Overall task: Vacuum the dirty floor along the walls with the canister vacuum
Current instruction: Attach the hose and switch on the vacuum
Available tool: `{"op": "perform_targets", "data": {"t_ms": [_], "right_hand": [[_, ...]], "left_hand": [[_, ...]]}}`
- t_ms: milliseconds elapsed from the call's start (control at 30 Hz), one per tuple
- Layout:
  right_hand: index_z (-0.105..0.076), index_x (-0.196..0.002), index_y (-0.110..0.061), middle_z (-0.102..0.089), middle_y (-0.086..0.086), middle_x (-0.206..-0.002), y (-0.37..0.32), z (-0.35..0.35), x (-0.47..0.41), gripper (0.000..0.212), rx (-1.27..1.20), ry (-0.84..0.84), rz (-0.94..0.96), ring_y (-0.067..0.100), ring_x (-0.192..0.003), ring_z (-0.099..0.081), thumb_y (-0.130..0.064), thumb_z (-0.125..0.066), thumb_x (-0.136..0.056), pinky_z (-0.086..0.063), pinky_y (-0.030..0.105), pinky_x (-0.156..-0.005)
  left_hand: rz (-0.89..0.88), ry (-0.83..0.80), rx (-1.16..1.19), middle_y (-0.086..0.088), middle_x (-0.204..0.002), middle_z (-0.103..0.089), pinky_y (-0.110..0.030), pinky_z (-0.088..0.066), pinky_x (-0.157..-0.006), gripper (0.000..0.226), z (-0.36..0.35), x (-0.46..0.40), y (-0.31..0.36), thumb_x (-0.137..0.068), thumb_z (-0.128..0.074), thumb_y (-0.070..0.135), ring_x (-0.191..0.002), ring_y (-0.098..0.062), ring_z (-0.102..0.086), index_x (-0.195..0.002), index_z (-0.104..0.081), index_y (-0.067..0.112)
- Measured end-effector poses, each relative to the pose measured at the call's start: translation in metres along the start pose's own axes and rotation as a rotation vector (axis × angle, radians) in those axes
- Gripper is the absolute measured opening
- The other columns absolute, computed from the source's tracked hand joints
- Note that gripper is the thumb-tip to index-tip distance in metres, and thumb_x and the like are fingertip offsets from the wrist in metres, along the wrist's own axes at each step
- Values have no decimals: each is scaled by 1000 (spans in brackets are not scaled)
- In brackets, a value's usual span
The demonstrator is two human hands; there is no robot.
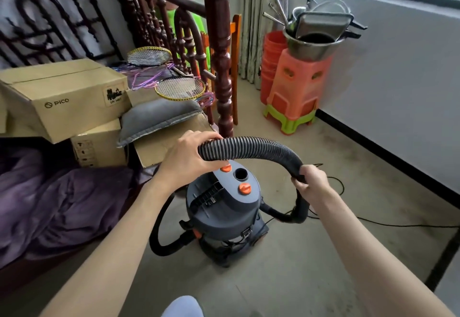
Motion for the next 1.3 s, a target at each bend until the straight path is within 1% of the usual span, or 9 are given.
{"op": "perform_targets", "data": {"t_ms": [100, 167, 300, 500, 567, 767, 967, 1233, 1300], "right_hand": [[-44, -129, -1, -46, 16, -110, -1, 5, 2, 29, -637, -26, -248, 29, -118, -54, -11, -42, -102, -53, 32, -89], [-48, -127, -3, -55, 16, -106, 1, 4, 0, 33, -835, -39, -370, 32, -107, -59, -23, -50, -101, -50, 39, -89], [-49, -128, -3, -58, 17, -96, 1, 7, -9, 33, -825, -21, -416, 33, -77, -56, -11, -52, -97, -49, 38, -73], [-46, -114, 0, -57, 17, -108, -18, 9, 2, 22, -875, -125, -332, 33, -103, -60, -5, -49, -93, -49, 44, -80], [-45, -112, 2, -58, 20, -104, -19, 6, 9, 21, -899, -174, -324, 36, -96, -60, -7, -51, -94, -48, 48, -83], [-47, -92, -2, -53, 12, -93, -14, -10, 28, 9, -875, -409, -325, 26, -108, -55, -8, -54, -95, -40, 44, -108], [-47, -114, 4, -51, 20, -130, -18, 1, 28, 28, -869, -456, -239, 35, -130, -47, -16, -57, -97, -34, 49, -112], [-44, -136, 0, -60, 18, -115, -33, 21, -1, 55, -1116, -186, -233, 30, -122, -54, -30, -62, -95, -44, 43, -100], [-43, -136, 2, -57, 17, -129, -31, 18, 2, 54, -1069, -215, -227, 31, -125, -52, -30, -61, -96, -41, 43, -104]], "left_hand": [[9, -21, 47, 25, -86, -50, -34, -49, -83, 48, -3, 10, 4, -65, -84, 34, -93, -11, -54, -107, -63, 32], [18, -29, 96, 25, -89, -52, -30, -48, -85, 46, -3, 15, 7, -65, -85, 32, -95, -10, -54, -103, -59, 36], [41, -29, 101, 16, -95, -57, -32, -45, -88, 48, 0, 19, -1, -66, -83, 30, -101, -12, -52, -110, -62, 28], [108, -74, -219, 0, -120, -57, -45, -40, -100, 49, -3, -3, -27, -81, -73, 26, -115, -22, -49, -125, -52, 22], [134, -146, -330, 1, -124, -53, -46, -35, -105, 50, -18, -5, -29, -83, -69, 28, -118, -23, -48, -128, -47, 24], [-65, -275, -225, 1, -129, -52, -44, -36, -105, 63, -87, -3, 11, -83, -67, 43, -121, -20, -48, -137, -41, 23], [-51, -257, -61, -3, -120, -55, -40, -44, -98, 48, -102, -10, 29, -87, -66, 24, -115, -20, -50, -131, -48, 16], [82, -278, 19, 5, -121, -52, -32, -38, -100, 45, -76, 4, -6, -87, -66, 22, -120, -13, -45, -129, -50, 18], [155, -380, -3, 10, -121, -48, -29, -39, -97, 47, -73, 7, -14, -89, -64, 24, -119, -11, -45, -132, -46, 21]]}}
Point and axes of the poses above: each hand's wrist, its own x-axis away from the middle knuckle, its own z-axis out of the back of the hand, y = z × x, the point moved 2 cm from there along -x, towards the middle knuckle
